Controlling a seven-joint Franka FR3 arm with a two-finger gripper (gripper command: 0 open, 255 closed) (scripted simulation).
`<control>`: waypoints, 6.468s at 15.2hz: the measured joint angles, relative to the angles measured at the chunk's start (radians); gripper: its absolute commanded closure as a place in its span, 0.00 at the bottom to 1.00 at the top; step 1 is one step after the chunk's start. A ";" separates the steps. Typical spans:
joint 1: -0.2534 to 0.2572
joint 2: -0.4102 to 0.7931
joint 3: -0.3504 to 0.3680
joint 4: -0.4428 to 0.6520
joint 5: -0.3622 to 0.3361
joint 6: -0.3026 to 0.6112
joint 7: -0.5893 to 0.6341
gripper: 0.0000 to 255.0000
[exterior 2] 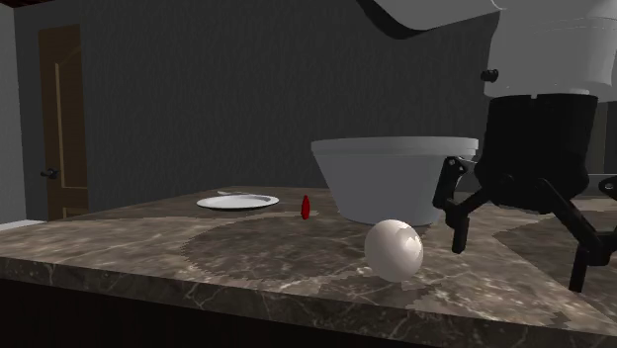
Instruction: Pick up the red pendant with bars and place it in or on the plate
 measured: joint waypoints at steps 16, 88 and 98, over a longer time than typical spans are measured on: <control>-0.011 -0.106 0.359 -0.043 0.307 0.110 0.626 0.00; -0.875 0.416 1.755 0.934 0.212 0.180 1.689 1.00; -0.909 0.370 1.812 0.867 0.256 0.267 1.694 1.00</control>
